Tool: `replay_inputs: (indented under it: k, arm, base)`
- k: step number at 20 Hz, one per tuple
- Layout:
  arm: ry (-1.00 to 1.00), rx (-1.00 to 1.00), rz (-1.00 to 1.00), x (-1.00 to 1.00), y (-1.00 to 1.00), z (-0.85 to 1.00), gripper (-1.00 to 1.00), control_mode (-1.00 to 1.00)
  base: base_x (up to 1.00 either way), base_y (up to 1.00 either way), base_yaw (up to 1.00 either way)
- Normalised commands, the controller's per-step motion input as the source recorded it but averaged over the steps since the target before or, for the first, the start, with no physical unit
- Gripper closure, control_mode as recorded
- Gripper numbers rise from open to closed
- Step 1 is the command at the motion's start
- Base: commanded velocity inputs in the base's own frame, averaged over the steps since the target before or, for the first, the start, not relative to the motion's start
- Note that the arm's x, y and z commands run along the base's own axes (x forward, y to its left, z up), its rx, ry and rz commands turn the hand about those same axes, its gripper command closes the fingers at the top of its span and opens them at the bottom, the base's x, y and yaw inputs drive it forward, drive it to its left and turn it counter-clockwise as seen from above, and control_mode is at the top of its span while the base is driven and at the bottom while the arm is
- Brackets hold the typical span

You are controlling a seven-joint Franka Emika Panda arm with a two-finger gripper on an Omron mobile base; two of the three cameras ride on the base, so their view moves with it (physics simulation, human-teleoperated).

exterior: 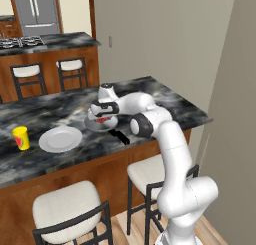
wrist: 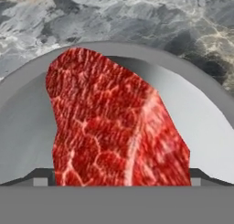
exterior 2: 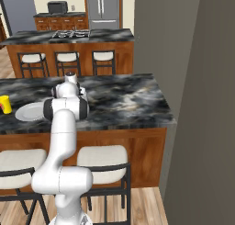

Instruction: Pick up the pan with the steak in it and place it on the dining table. Then place the steak on the plate.

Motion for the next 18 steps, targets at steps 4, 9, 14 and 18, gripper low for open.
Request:
replay_inputs:
  k: [4, 9, 14, 18]
  arm:
    - [0.02, 0.0, 0.0, 0.03, 0.07, -0.16, 1.0, -1.0]
    - [0.01, 0.0, 0.0, 0.0, 0.0, 0.0, 1.0, -1.0]
    - [0.0, 0.03, 0.0, 0.0, 0.0, 0.12, 1.0, -1.0]
    - [0.0, 0.05, 0.0, 0.0, 0.0, 0.3, 1.0, -1.0]
  base:
    - [0.0, 0.0, 0.0]
    - [0.0, 0.0, 0.0]
    - [0.0, 0.0, 0.0]
    - [0.0, 0.0, 0.0]
